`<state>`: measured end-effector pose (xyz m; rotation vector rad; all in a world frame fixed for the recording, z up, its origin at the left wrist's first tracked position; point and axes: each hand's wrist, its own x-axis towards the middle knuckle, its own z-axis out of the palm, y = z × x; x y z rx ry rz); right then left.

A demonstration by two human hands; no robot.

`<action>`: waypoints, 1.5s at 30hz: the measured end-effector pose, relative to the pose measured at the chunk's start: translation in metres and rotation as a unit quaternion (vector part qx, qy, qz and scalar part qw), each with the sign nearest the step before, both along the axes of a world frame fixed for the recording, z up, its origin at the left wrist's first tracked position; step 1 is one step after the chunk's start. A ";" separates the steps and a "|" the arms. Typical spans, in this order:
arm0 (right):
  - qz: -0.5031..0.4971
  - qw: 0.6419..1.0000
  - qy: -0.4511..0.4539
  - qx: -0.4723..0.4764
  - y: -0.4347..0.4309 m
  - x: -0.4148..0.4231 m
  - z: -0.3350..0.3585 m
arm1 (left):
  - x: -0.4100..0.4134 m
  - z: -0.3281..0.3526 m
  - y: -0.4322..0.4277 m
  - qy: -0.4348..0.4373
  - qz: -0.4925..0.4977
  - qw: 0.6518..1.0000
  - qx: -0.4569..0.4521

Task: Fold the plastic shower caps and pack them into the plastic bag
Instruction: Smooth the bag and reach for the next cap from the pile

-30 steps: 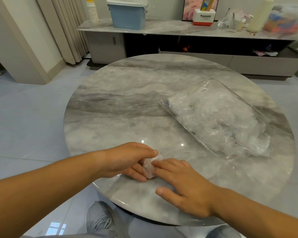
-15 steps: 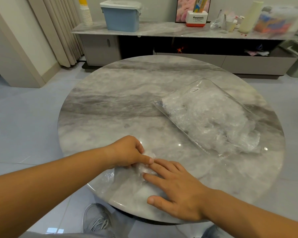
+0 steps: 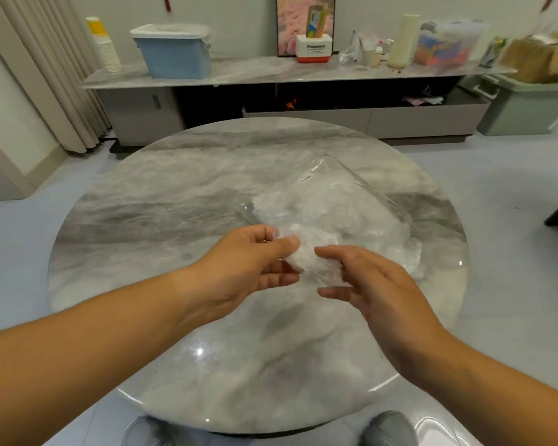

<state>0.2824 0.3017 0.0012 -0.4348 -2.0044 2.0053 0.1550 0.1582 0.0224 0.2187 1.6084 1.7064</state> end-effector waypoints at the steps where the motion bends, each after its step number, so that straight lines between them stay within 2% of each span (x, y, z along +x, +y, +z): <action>1: -0.031 0.999 0.013 0.008 0.009 0.003 0.005 | 0.006 0.004 0.009 0.007 -0.013 1.000 0.006; 3: -0.081 0.996 0.029 0.027 0.029 0.009 0.013 | 0.016 0.007 0.025 0.052 -0.046 0.998 -0.002; 5: -0.133 0.990 0.033 0.044 0.053 0.015 0.018 | 0.022 0.006 0.036 0.168 -0.072 0.981 -0.058; 7: -0.189 0.980 0.028 0.060 0.084 0.021 0.016 | 0.027 0.001 0.041 0.308 -0.108 0.937 -0.121; 9: -0.220 0.973 -0.007 0.073 0.112 0.027 0.009 | 0.031 -0.004 0.044 0.403 -0.180 0.883 -0.162; 13: -0.180 0.972 -0.138 0.069 0.133 0.031 -0.011 | 0.032 -0.013 0.053 0.508 -0.283 0.781 -0.229; 17: -0.152 0.979 -0.137 0.022 0.121 0.024 -0.021 | 0.030 -0.025 0.062 0.558 -0.320 0.709 -0.288; 19: -0.122 0.983 -0.135 0.004 0.116 0.019 -0.025 | 0.028 -0.030 0.064 0.573 -0.306 0.702 -0.292; 24: -0.039 0.992 -0.112 -0.042 0.107 0.004 -0.024 | 0.023 -0.026 0.057 0.526 -0.305 0.757 -0.240; 27: 0.012 0.988 -0.150 -0.013 0.101 -0.006 -0.026 | 0.017 -0.024 0.046 0.514 -0.332 0.759 -0.222; 30: 0.043 0.979 -0.200 -0.001 0.096 -0.016 -0.026 | 0.012 -0.028 0.036 0.532 -0.353 0.736 -0.225; 37: -0.010 0.975 -0.164 -0.150 0.091 -0.009 -0.009 | 0.007 -0.035 0.022 0.575 -0.376 0.686 -0.239; 39: -0.025 0.974 -0.162 -0.159 0.091 -0.002 -0.005 | 0.005 -0.034 0.020 0.582 -0.381 0.675 -0.246; 43: -0.050 0.973 -0.156 -0.163 0.094 0.012 0.002 | 0.001 -0.032 0.014 0.613 -0.395 0.630 -0.265; 45: -0.051 0.976 -0.157 -0.142 0.092 0.015 0.004 | 0.000 -0.033 0.009 0.618 -0.395 0.625 -0.267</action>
